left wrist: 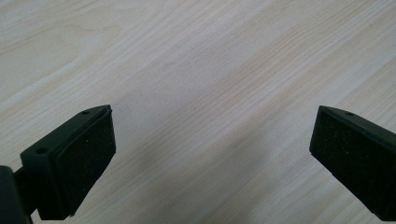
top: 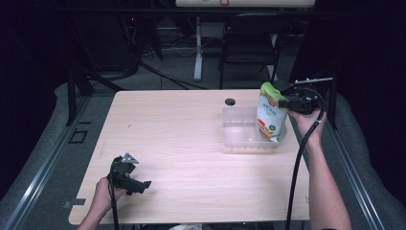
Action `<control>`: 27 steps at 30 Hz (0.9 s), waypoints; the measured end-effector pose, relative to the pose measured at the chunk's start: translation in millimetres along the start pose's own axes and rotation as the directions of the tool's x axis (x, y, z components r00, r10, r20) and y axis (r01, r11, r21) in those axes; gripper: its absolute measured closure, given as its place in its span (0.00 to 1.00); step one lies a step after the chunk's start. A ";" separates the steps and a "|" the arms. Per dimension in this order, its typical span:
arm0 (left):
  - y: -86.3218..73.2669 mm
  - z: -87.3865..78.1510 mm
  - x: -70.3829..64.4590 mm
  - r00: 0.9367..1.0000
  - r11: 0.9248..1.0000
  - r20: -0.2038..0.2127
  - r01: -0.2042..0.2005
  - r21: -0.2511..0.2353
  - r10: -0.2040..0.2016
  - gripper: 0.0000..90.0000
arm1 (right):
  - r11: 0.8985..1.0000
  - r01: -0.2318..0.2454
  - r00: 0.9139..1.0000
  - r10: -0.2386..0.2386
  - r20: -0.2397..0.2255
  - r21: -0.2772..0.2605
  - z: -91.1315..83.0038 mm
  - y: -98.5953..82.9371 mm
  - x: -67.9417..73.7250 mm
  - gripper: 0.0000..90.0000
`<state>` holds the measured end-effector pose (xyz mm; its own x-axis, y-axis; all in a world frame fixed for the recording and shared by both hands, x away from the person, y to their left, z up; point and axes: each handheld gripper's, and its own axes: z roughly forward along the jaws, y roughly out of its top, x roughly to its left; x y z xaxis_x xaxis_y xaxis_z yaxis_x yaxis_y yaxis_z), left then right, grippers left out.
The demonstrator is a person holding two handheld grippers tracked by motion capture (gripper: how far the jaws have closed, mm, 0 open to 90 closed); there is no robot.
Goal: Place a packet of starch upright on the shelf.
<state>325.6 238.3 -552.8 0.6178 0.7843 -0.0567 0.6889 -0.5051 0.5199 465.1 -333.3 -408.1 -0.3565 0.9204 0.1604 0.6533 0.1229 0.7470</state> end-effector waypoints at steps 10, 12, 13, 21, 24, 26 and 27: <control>-0.1 -0.2 -0.2 1.000 1.000 0.000 0.000 -0.001 0.000 0.00 | 1.000 0.003 1.000 -0.004 0.028 0.029 -1.9 -7.2 -4.5 1.00; 0.0 -0.1 -0.2 1.000 1.000 0.000 0.000 0.001 0.000 0.00 | 0.999 0.011 0.999 -0.013 0.048 0.036 -2.1 -8.2 -4.3 1.00; 0.0 -0.1 0.0 1.000 1.000 0.000 -0.001 0.001 0.001 0.00 | 0.999 0.014 0.999 -0.016 0.052 0.041 -2.0 -8.6 -4.8 1.00; 0.0 -0.2 -0.3 1.000 1.000 0.000 0.000 0.001 0.000 0.00 | 0.998 0.000 0.997 -0.004 0.079 0.061 -1.5 -12.7 -11.1 1.00; 0.0 -0.1 -0.4 1.000 1.000 0.000 -0.001 0.001 0.001 0.00 | 0.998 -0.018 0.997 0.013 0.081 0.058 -1.5 -14.5 -14.8 0.99; 0.0 -0.2 -0.4 1.000 1.000 -0.001 0.000 0.001 0.000 0.00 | 0.998 -0.022 0.996 0.016 0.088 0.059 -1.3 -15.3 -16.4 0.99; 0.0 -0.1 -0.3 1.000 1.000 0.000 -0.001 0.001 0.001 0.00 | 0.998 -0.026 0.996 0.021 0.086 0.058 -1.3 -15.6 -17.4 0.99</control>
<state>325.3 238.1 -552.7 0.6182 0.7841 -0.0560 0.6888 -0.5060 0.5192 460.2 -351.7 -421.7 -0.2836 0.9514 0.1197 0.7004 0.1203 0.7036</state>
